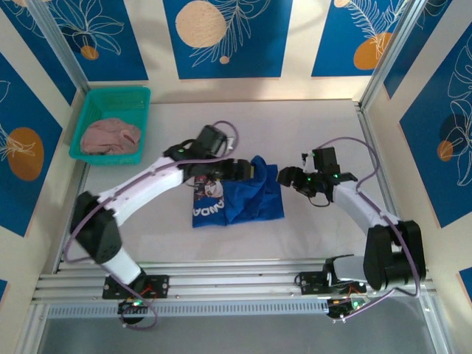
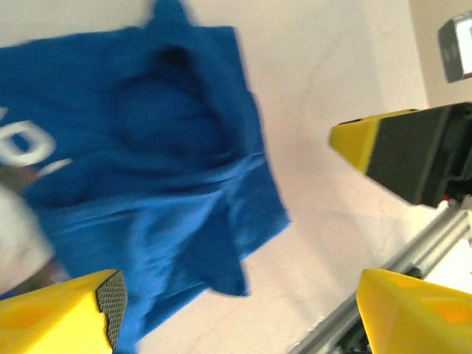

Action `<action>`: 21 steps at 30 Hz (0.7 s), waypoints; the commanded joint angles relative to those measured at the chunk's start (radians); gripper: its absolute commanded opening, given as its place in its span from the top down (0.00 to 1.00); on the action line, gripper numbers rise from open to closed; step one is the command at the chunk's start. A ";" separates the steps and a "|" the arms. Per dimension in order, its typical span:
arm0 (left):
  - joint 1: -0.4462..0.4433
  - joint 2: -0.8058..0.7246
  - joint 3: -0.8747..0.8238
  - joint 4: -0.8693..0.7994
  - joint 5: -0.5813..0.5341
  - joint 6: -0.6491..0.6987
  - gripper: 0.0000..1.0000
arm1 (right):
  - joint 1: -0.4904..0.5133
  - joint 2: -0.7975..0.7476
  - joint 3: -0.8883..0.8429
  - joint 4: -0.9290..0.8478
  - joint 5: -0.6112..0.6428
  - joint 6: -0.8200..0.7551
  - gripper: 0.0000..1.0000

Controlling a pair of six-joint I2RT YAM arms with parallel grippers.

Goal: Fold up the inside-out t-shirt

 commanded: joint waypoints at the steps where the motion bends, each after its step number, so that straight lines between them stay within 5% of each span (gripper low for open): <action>1: 0.064 0.008 -0.104 0.019 -0.016 0.042 0.18 | 0.066 0.080 0.104 0.054 -0.039 -0.014 0.26; 10: 0.038 0.114 -0.186 0.173 0.086 0.022 0.17 | 0.137 0.380 0.326 -0.004 0.109 -0.006 0.29; 21: -0.105 0.188 -0.169 0.367 0.124 -0.007 0.19 | 0.103 0.551 0.484 -0.072 0.115 -0.078 0.56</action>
